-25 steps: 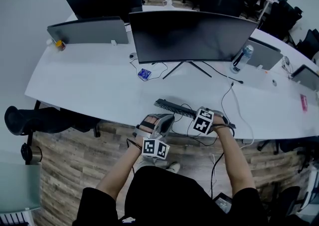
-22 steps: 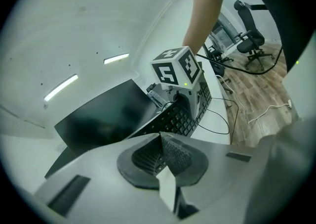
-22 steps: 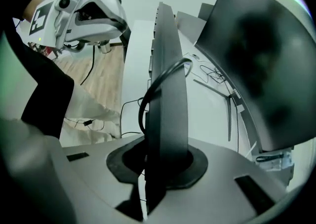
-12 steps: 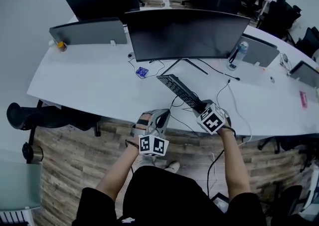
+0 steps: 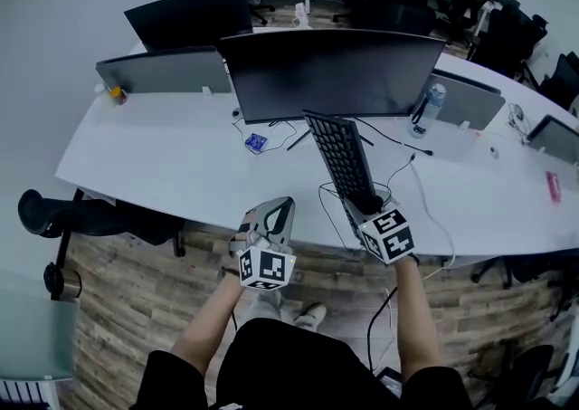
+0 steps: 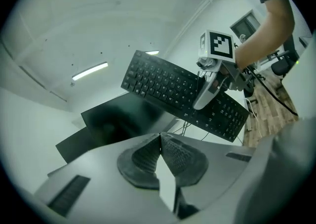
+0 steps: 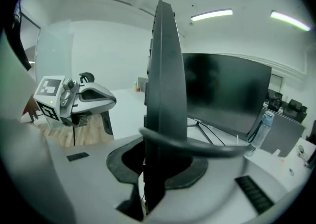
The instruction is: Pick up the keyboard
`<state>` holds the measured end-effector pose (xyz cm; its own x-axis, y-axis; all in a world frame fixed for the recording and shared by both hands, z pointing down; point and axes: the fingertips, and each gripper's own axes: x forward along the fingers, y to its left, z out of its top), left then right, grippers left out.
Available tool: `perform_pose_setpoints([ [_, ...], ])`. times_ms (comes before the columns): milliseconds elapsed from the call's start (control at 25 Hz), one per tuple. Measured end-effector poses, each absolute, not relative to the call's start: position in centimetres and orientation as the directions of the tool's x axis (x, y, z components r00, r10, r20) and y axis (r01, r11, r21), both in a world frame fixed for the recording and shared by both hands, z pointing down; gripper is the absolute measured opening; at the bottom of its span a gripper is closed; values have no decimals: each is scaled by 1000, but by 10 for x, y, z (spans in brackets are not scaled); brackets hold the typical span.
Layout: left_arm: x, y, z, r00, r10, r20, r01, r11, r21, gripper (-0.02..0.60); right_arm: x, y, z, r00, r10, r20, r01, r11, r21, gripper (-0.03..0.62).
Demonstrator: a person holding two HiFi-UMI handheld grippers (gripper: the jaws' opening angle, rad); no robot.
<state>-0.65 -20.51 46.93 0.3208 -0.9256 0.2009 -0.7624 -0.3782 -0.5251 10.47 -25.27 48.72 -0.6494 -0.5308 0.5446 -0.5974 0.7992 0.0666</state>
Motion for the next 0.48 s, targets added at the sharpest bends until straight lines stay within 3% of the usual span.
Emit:
perform_pose_setpoints([
  [480, -12, -214, 415, 339, -936, 93, -855, -348, -385, 11, 118, -269, 424, -640, -704, 309, -754, 652, -77, 77],
])
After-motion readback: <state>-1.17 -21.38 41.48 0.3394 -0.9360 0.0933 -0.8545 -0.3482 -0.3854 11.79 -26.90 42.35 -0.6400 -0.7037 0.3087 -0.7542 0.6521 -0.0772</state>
